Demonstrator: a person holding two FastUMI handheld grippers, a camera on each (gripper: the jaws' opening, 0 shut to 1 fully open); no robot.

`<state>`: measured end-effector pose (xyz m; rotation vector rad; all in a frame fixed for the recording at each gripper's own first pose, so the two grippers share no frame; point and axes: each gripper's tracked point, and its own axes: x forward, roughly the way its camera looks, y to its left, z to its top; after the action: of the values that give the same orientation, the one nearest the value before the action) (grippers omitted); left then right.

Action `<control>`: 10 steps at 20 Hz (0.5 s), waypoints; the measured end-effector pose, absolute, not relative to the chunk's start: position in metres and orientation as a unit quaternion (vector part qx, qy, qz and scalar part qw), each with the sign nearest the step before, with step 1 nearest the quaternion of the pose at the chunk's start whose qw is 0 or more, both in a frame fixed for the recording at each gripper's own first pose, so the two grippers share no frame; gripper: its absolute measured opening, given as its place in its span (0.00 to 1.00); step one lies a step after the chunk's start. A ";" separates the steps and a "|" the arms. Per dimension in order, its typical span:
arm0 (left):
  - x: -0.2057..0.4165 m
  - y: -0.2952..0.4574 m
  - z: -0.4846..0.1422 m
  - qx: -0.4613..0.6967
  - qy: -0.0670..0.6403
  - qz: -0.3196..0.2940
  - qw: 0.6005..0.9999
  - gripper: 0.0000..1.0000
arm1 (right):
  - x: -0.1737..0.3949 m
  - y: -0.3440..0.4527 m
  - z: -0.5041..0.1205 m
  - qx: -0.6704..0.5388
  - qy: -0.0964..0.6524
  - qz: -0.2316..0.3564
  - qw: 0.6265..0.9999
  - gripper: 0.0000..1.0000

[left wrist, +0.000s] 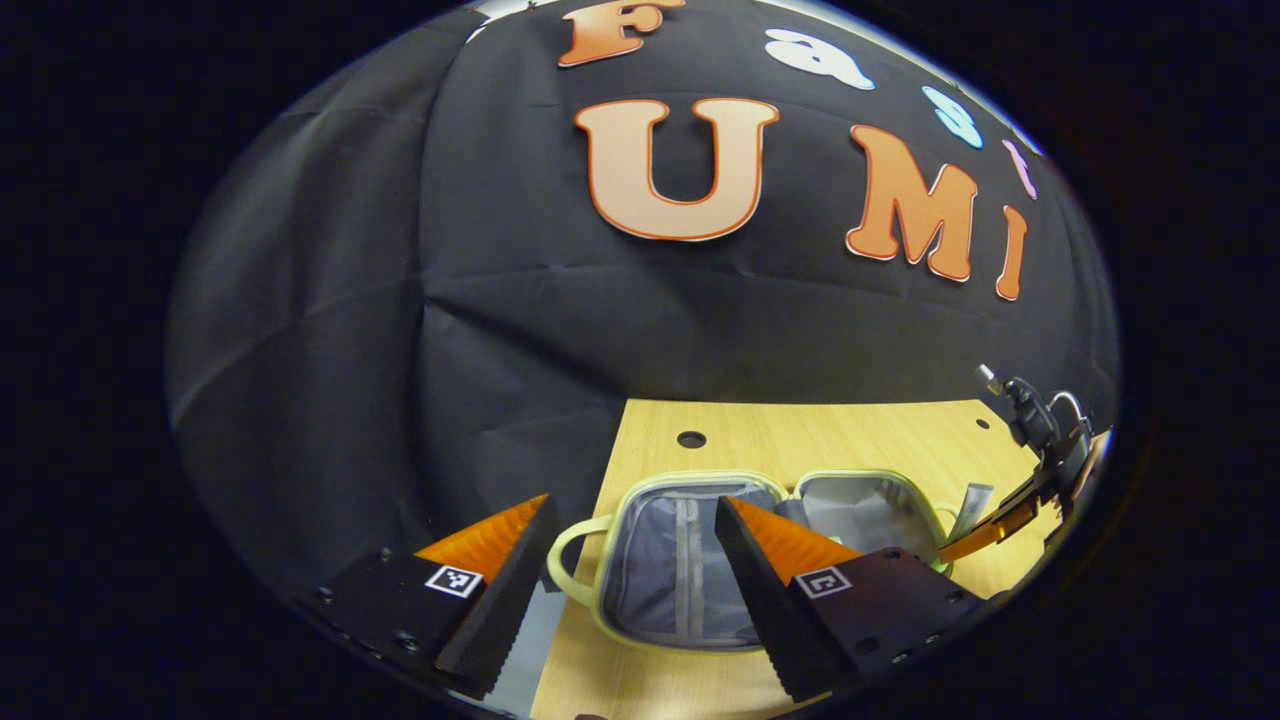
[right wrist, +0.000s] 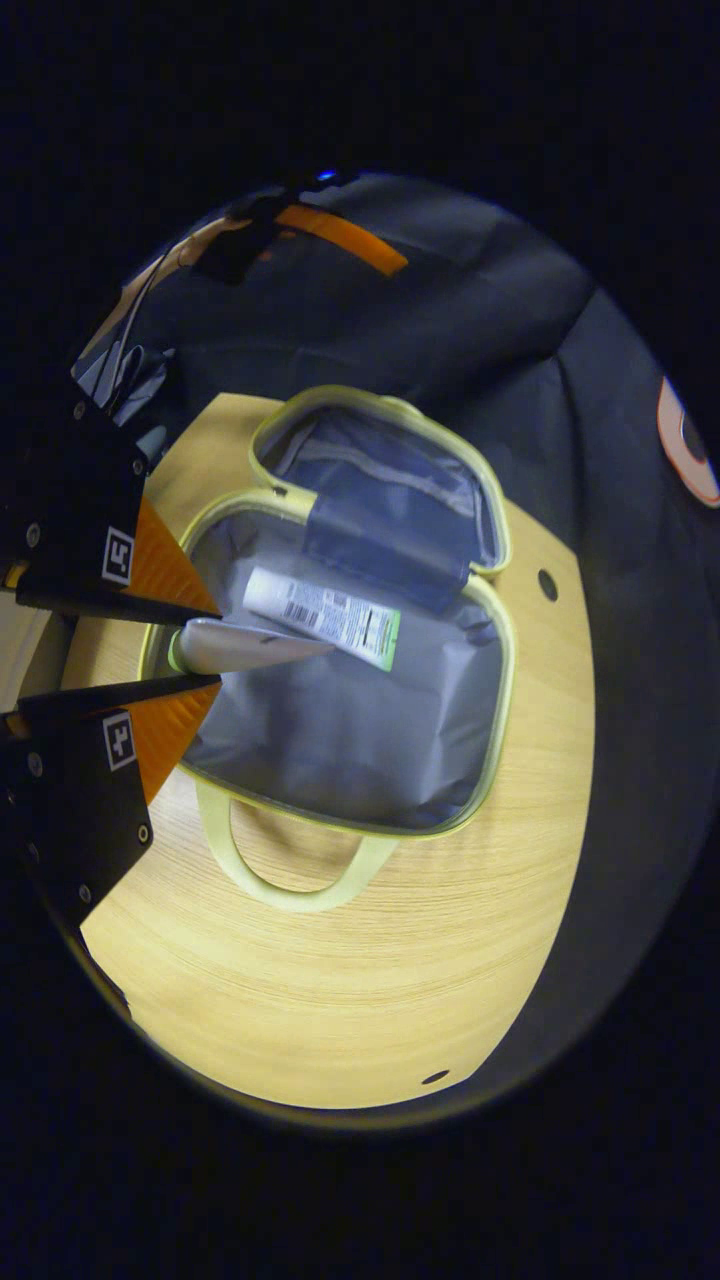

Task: First open the suitcase, pack the skin care products into it, and then close the suitcase.

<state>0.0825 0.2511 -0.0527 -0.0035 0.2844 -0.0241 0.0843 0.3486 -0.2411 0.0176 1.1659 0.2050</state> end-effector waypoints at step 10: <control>0.098 0.297 -0.097 -0.046 0.180 -0.002 0.983 0.97 | 0.099 0.357 -0.222 0.019 0.496 0.095 0.863 0.95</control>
<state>0.0978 0.2966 -0.0966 -0.0922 0.3612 -0.0033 0.0988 0.3568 -0.2219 0.0395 1.0403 0.1986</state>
